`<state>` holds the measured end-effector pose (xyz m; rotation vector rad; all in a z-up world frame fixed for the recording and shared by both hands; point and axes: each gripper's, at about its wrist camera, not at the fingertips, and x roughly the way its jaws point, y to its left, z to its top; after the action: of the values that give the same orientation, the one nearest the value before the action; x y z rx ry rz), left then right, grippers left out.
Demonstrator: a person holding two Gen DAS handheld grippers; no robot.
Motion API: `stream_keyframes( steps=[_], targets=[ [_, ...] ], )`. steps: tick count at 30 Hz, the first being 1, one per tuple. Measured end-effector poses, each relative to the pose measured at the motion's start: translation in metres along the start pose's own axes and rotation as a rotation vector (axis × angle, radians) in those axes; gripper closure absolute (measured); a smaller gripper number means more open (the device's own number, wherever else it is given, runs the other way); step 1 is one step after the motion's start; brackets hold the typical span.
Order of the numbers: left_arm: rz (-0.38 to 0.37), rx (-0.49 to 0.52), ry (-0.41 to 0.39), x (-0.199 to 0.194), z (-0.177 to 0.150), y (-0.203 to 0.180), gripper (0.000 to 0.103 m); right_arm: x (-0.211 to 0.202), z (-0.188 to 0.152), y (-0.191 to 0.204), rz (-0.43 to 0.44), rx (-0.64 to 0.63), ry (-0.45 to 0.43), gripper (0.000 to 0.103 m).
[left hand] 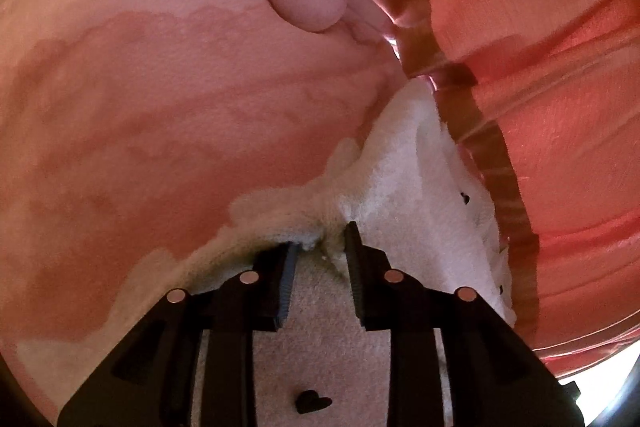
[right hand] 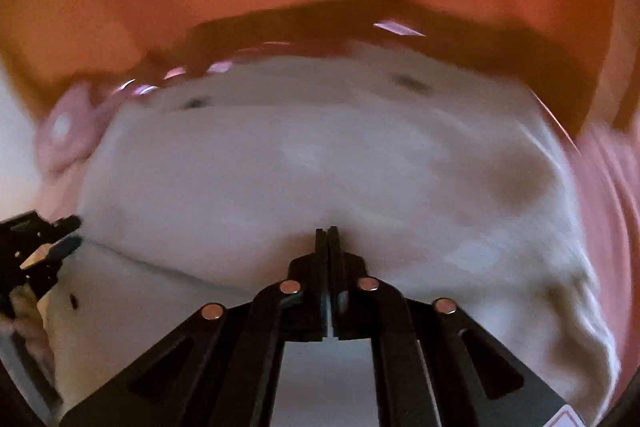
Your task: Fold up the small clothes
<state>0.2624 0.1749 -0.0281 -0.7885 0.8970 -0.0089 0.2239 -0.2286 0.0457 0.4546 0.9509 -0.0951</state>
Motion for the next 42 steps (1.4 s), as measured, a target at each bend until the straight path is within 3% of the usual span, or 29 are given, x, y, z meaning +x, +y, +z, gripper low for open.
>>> stream_keyframes(
  steps=[2,4,6,8,11,12,14,19,21,24,25,29,34,37,42],
  targets=[
    [0.007,0.011,-0.005,0.000,0.000,-0.001,0.077,-0.018,-0.001,-0.029,0.013,0.102,-0.020,0.103],
    [0.018,0.027,-0.013,0.002,0.000,-0.005,0.077,-0.036,0.004,-0.035,-0.039,0.126,-0.090,0.087],
    [0.024,0.038,-0.019,0.003,-0.001,-0.006,0.077,-0.048,0.012,-0.033,-0.026,0.150,-0.153,0.085],
    [0.031,0.050,-0.024,0.003,-0.001,-0.007,0.077,-0.049,0.019,-0.038,-0.029,0.161,-0.146,0.083],
    [0.046,0.077,-0.035,0.003,-0.004,-0.010,0.077,-0.028,0.018,-0.054,-0.122,0.130,-0.068,0.084],
    [0.054,0.090,-0.040,0.003,-0.005,-0.012,0.076,-0.024,0.017,-0.059,-0.115,0.150,-0.059,0.090],
    [0.068,0.112,-0.043,0.004,-0.006,-0.016,0.074,-0.029,0.019,-0.064,-0.073,0.220,-0.063,0.089],
    [0.074,0.131,-0.032,-0.006,-0.010,-0.022,0.055,-0.062,0.020,-0.062,-0.065,0.243,-0.080,0.079],
    [0.083,0.149,-0.014,-0.018,-0.016,-0.024,0.041,-0.087,0.010,-0.064,-0.072,0.260,-0.086,0.074],
    [0.056,0.203,0.020,-0.050,-0.027,-0.013,0.029,-0.133,-0.021,-0.072,-0.063,0.284,-0.092,0.046],
    [0.060,0.221,0.026,-0.061,-0.032,-0.006,0.026,-0.149,-0.040,-0.075,-0.061,0.289,-0.079,0.043],
    [0.090,0.286,0.103,-0.108,-0.062,0.038,0.023,-0.175,-0.104,-0.083,-0.051,0.257,0.091,0.043],
    [0.048,0.200,0.248,-0.131,-0.095,0.081,0.023,-0.187,-0.162,-0.083,0.002,0.316,0.199,0.042],
    [0.024,0.190,0.255,-0.142,-0.113,0.084,0.020,-0.182,-0.179,-0.076,0.027,0.339,0.221,0.039],
    [0.024,0.212,0.273,-0.143,-0.136,0.081,0.021,-0.166,-0.180,-0.067,-0.038,0.294,0.184,0.043]
  ],
)
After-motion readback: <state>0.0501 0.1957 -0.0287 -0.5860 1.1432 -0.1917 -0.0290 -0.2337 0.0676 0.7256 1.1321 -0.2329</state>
